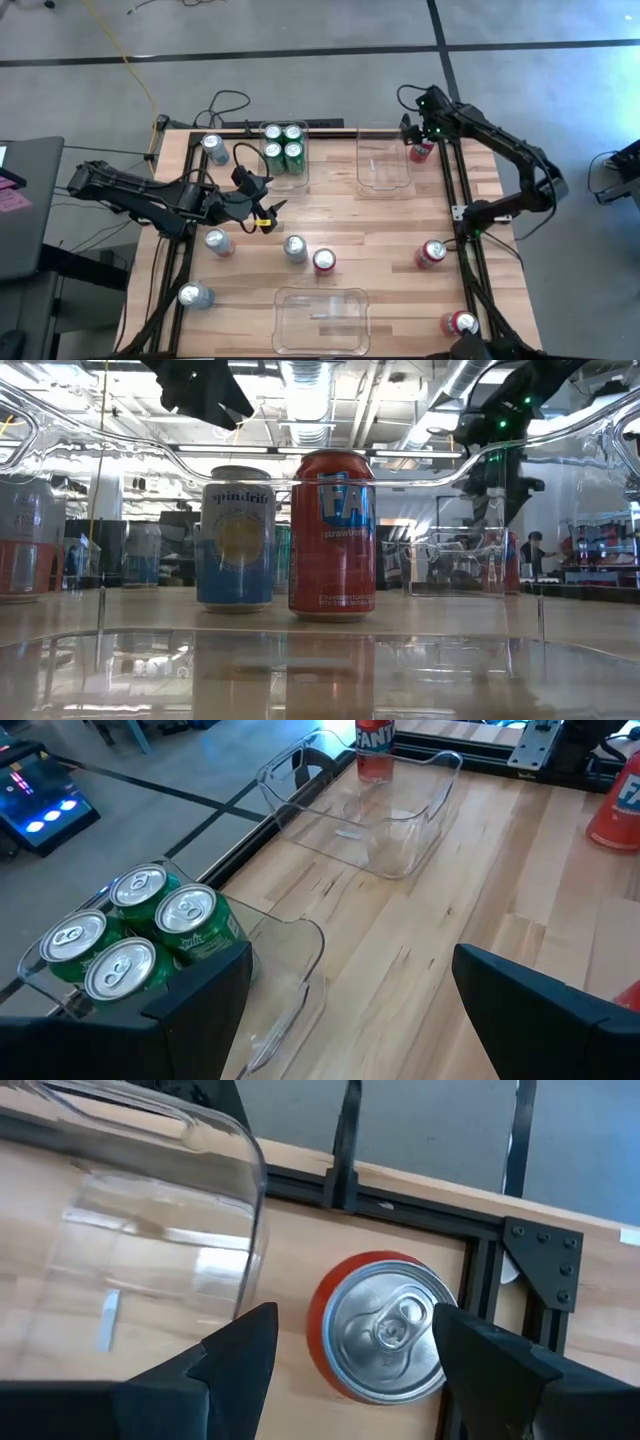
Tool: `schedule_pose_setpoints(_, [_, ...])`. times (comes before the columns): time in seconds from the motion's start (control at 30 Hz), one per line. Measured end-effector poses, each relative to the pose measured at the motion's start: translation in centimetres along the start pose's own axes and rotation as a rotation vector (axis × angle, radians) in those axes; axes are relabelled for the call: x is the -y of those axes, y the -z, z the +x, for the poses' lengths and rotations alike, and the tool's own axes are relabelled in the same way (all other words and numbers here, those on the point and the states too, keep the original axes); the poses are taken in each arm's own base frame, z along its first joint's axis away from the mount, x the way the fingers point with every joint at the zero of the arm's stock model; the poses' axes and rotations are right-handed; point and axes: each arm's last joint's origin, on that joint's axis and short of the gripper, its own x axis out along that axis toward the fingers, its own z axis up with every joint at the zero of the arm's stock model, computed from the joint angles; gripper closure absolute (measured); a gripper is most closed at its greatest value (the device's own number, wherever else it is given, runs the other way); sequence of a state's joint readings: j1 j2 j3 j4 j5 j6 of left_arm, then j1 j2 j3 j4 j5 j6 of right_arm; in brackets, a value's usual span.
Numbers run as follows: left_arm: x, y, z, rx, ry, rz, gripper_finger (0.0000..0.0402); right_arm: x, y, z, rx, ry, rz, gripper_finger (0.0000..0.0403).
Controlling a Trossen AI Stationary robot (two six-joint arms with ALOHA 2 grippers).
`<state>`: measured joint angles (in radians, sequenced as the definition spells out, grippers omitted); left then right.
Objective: Sort soda cans
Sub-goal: Put the red soda can into the top right transparent bin
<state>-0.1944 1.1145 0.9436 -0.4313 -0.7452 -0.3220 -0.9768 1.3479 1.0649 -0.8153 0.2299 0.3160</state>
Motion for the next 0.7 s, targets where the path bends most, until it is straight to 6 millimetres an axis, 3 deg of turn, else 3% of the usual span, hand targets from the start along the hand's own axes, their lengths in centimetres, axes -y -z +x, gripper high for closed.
schedule_pose_setpoints(0.2, [0.0,0.0,0.0,0.001,0.000,0.006,0.0063,-1.9,0.4,-2.4,0.111,-0.107,-0.119,0.0117])
schedule_pose_setpoints(0.4, [0.0,0.0,0.0,0.001,0.000,0.012,0.0063,-4.0,0.4,-6.4,0.187,-0.184,-0.313,0.0117])
schedule_pose_setpoints(0.57, [0.0,0.0,0.0,0.002,0.000,0.011,0.0063,-2.6,-0.5,-8.3,0.118,0.063,-0.277,0.0117])
schedule_pose_setpoints(0.7, [0.0,0.0,0.0,0.003,0.000,0.010,0.0063,-1.5,-1.4,-7.7,0.029,0.091,-0.247,0.0117])
